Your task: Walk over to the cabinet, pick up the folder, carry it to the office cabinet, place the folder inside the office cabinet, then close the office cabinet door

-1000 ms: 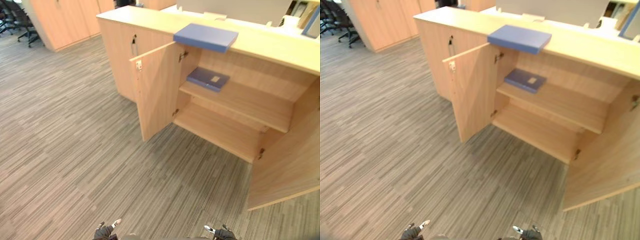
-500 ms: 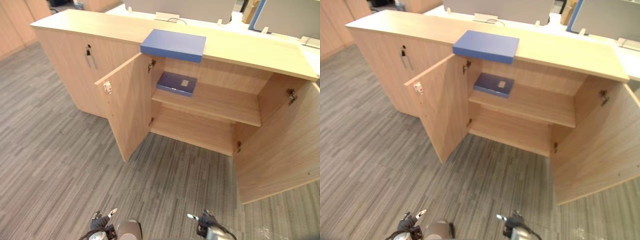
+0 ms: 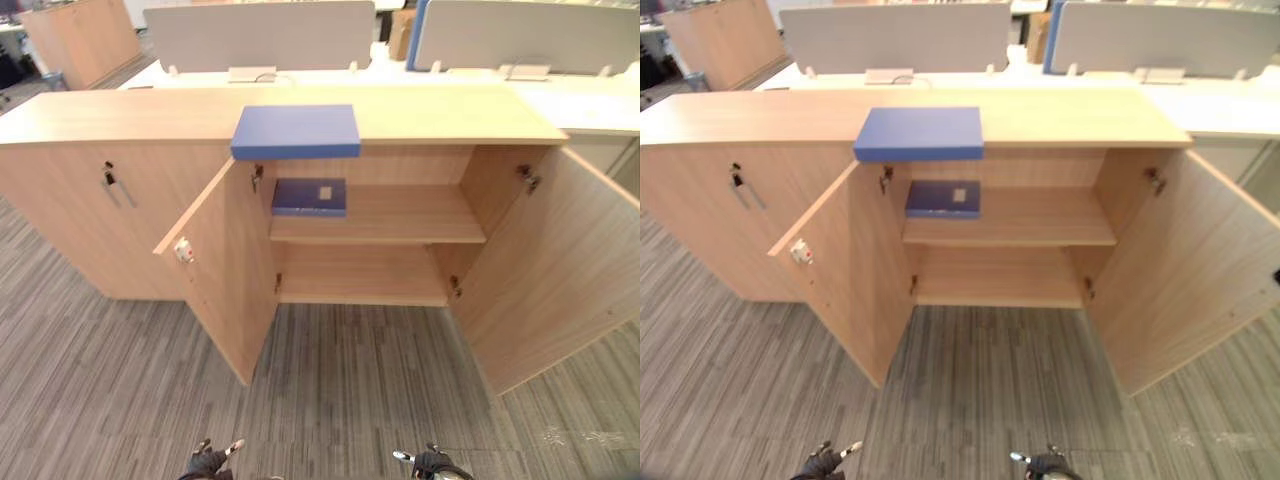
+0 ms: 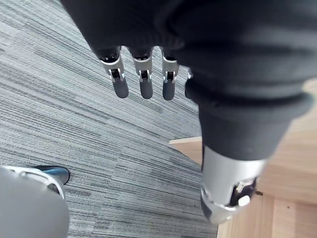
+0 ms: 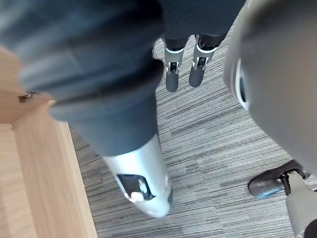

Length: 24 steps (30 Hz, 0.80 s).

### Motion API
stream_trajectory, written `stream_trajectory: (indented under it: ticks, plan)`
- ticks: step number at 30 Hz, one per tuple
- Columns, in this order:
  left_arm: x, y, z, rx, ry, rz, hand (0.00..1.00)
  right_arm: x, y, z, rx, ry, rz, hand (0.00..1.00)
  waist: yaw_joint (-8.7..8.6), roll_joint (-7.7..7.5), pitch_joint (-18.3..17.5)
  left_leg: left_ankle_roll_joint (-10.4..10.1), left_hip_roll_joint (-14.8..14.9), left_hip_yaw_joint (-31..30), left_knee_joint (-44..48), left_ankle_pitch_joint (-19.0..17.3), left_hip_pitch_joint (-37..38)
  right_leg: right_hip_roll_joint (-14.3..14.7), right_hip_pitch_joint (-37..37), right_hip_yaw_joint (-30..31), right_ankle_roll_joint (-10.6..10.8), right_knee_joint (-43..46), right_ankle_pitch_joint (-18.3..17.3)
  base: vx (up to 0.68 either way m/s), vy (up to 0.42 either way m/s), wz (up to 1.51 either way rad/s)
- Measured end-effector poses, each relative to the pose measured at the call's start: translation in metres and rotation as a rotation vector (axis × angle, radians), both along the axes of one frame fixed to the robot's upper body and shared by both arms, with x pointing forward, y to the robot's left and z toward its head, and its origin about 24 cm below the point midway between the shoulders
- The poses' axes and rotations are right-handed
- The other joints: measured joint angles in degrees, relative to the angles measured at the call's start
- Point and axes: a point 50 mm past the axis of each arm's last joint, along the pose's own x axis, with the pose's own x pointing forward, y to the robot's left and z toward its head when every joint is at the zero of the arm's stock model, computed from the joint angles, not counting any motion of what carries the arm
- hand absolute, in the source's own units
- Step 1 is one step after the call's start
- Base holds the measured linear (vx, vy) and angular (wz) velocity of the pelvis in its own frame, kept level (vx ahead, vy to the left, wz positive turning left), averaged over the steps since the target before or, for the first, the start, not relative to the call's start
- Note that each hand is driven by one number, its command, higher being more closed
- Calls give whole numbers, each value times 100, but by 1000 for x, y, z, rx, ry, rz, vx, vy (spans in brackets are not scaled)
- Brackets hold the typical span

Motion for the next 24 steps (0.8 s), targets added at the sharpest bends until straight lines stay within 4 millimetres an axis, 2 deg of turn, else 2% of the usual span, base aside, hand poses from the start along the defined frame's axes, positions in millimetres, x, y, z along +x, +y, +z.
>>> stream_trajectory:
  ticks: [1, 2, 3, 4, 5, 6, 7, 8, 9, 11, 14, 18, 21, 22, 23, 24]
  plan:
    - [-8, 2, -2, 3, 29, -7, 0, 0, -1, 0, -2, -1, 1, 0, -26, 4, 6, -14, 67, 16, -45, 9, 94, 270, -131, -54, 68, 125, -255, 13, -95, -15]
    - [-14, 3, -3, 6, 53, -10, 0, 0, -2, 0, -5, -3, 2, 0, -45, 5, 56, -39, 89, 35, -95, 25, 202, 457, -226, -194, 43, 151, -393, 10, -111, -17]
    - [-17, 2, -4, 2, 62, -1, 0, 0, -5, 1, -13, -4, 2, 0, -44, 45, 85, -51, 107, 55, -178, 29, 318, 498, -194, -235, 44, 185, -463, 27, -112, -24]
    - [-22, 2, -5, 0, 77, -3, 0, 2, -5, 1, -16, -7, 9, 0, -34, 74, 106, -83, 142, 68, -283, 37, 397, 558, -212, -192, 153, 189, -559, 32, -141, -33]
    - [-24, 0, -5, -5, 87, 4, 0, 9, -4, 3, -18, -26, 27, 0, -40, 100, 225, -114, 251, 67, -360, -16, 482, 749, -310, -134, 202, 197, -742, 17, -164, -30]
    - [-23, 1, -5, -5, 87, 6, 0, 11, -3, 3, -17, -30, 31, 0, -39, 98, 253, -119, 288, 67, -356, -17, 481, 817, -381, -100, 203, 192, -782, -11, -233, -23]
    - [-20, 1, -5, -4, 79, 9, 0, 18, -1, 5, -19, -47, 54, 0, -41, 97, 365, -217, 410, -31, -349, -74, 487, 1099, -631, -76, 173, 124, -808, -26, -276, 2]
    - [-18, 4, -4, 4, 73, 6, 0, 19, 2, 5, -13, -52, 55, 0, -46, 8, 429, -293, 405, -157, -325, -103, 476, 1251, -718, -39, 152, -232, -764, -20, -282, 20]
    - [-17, 8, -3, 13, 71, 7, 0, 17, 4, 5, -6, -49, 52, 0, -67, -88, 447, -366, 348, -249, -296, -122, 483, 1281, -701, 56, -62, -394, -581, 32, -262, 37]
    - [-15, -1, -4, -10, 54, 39, 0, 16, -4, 6, -24, -56, 39, 0, -31, 37, 398, -418, 445, -751, -298, -135, 479, 1466, -658, -145, -84, -364, -901, 107, -231, 26]
    - [-11, -1, -3, -9, 31, 60, 0, 16, 1, 6, -12, -65, 25, 0, -39, 35, 387, -500, 658, -1112, -458, -85, 505, 1655, -458, -519, -232, -409, -1086, 209, -239, 38]
    - [-5, -4, -1, -20, 0, 102, 0, 8, -1, 4, -12, -50, 12, 0, -70, 47, 324, -552, 853, -1465, -418, -82, 543, 1762, -34, -1001, -252, -635, -1156, 163, -79, 55]
    - [-2, -2, 1, -15, -18, 121, 0, 8, 6, 3, 11, -55, -20, 0, -85, 41, 216, -923, 896, -1423, 523, -306, 191, 1841, 210, -1017, -211, -880, -1183, 145, 54, 21]
    - [1, 1, 2, -9, -36, 128, 0, 8, 10, 3, 22, -56, -19, 0, -84, -9, 208, -998, 933, -1379, 1451, -416, -211, 1845, 317, -998, -177, -991, -1164, 70, 54, 3]
    - [2, 1, 3, -5, -45, 129, 0, 9, 13, 3, 27, -57, -14, 0, -74, -23, 212, -1004, 965, -1333, 1948, -419, -414, 1859, 397, -986, -150, -1059, -1145, 88, 65, -14]
    - [3, 1, 4, -6, -55, 138, 0, 10, 15, 3, 31, -60, 3, 0, -47, 7, 205, -1013, 1139, -1163, 2876, -364, -763, 1938, 569, -949, -138, -1183, -1124, 84, 63, -27]
